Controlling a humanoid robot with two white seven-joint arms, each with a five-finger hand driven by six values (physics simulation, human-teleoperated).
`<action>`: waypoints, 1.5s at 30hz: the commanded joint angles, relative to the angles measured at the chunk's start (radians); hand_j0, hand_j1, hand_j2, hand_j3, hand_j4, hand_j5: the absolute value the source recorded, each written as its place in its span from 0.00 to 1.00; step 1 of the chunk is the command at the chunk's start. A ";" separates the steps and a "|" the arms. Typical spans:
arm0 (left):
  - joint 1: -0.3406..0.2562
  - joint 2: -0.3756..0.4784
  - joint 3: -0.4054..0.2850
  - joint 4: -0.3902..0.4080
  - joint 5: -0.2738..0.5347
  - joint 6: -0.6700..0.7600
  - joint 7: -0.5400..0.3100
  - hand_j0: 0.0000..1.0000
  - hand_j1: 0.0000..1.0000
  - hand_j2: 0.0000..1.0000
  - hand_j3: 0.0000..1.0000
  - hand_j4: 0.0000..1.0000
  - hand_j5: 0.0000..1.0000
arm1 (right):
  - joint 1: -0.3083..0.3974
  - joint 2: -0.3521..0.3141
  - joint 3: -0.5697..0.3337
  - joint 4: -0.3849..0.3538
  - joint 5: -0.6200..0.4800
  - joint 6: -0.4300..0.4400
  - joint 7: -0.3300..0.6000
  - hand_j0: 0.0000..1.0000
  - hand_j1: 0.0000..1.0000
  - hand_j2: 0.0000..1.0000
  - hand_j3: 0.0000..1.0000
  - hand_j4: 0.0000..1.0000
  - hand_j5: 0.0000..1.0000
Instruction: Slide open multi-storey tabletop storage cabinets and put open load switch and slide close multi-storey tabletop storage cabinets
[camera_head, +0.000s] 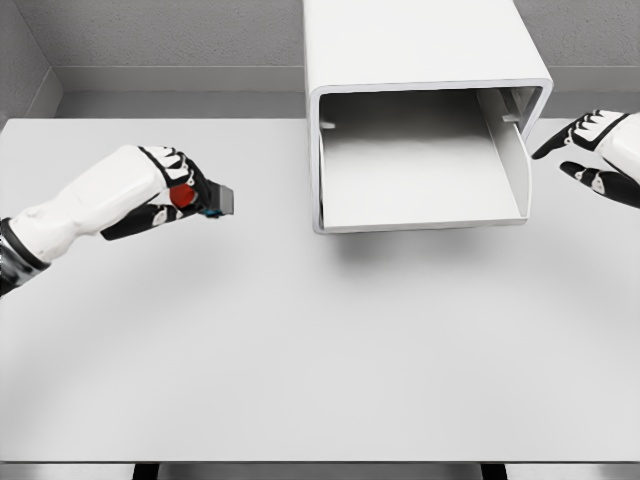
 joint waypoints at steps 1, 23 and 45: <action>-0.002 -0.018 -0.007 0.000 0.006 0.003 0.002 0.39 0.39 0.39 0.39 0.39 0.39 | 0.000 -0.009 0.000 0.008 -0.009 0.001 -0.001 0.53 0.53 0.53 0.53 0.53 0.53; -0.113 -0.120 -0.103 0.000 0.006 0.003 0.002 0.40 0.40 0.40 0.40 0.40 0.40 | 0.041 -0.029 -0.002 0.041 -0.009 0.001 -0.001 0.54 0.54 0.54 0.54 0.54 0.54; -0.210 -0.228 -0.211 0.000 -0.023 0.003 0.002 0.40 0.40 0.40 0.40 0.40 0.40 | 0.103 -0.052 -0.002 0.077 -0.007 0.001 -0.002 0.56 0.56 0.56 0.56 0.56 0.56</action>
